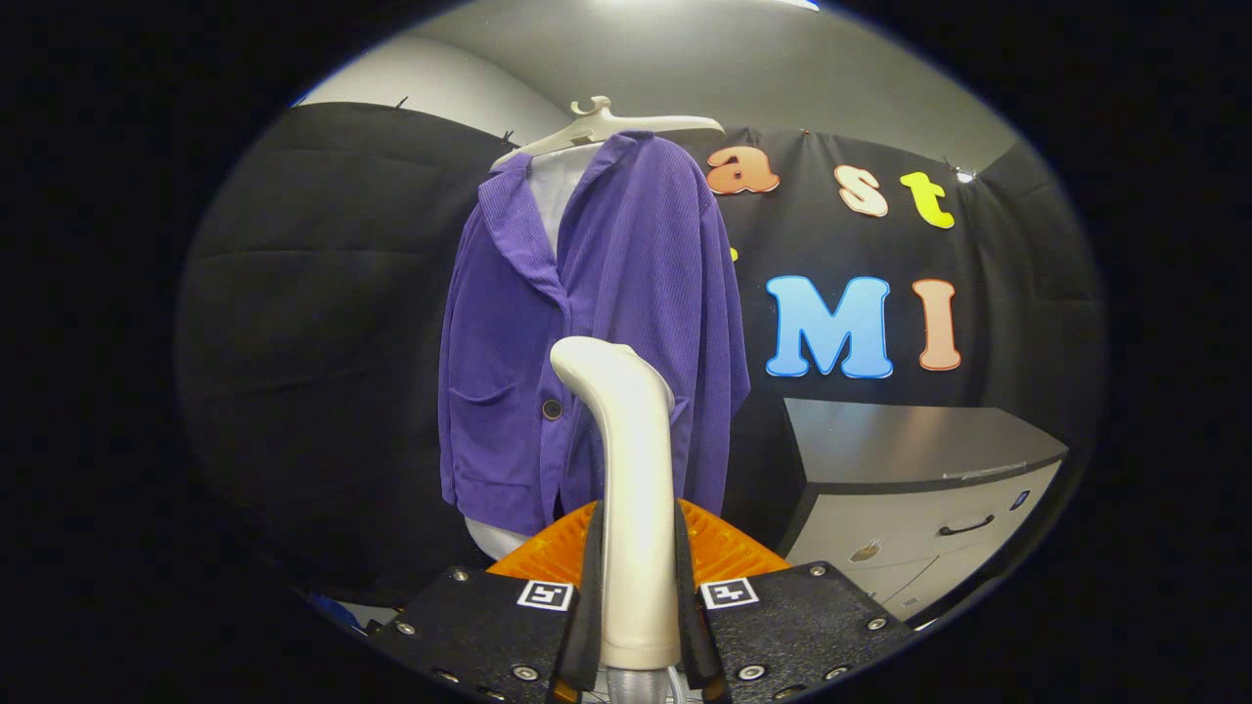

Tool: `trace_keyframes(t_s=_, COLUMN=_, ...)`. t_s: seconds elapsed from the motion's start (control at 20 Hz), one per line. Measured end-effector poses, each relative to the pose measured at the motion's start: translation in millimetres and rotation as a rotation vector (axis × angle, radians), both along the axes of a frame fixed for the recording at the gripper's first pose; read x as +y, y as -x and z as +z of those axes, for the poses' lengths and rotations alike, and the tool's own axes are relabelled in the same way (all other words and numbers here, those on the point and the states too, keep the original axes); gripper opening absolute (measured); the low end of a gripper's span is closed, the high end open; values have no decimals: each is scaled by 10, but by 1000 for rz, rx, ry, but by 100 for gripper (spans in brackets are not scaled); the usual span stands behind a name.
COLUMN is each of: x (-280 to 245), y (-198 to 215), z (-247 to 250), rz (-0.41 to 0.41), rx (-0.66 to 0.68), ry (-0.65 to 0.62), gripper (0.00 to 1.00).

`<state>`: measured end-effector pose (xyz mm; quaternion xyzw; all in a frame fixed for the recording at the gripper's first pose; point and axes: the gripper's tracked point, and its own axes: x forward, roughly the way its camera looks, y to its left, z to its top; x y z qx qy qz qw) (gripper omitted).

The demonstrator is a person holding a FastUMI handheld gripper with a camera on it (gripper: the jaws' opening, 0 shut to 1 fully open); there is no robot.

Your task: Iron the clothes twice with a garment steamer, once on the left side and once on the right side.

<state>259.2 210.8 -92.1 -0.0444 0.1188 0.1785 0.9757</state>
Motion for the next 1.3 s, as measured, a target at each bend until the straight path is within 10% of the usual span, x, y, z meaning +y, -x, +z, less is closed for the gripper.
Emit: trace_keyframes(t_s=1.3, x=-272, y=515, z=-1398, rz=-44, rx=199, ry=50, gripper=33)
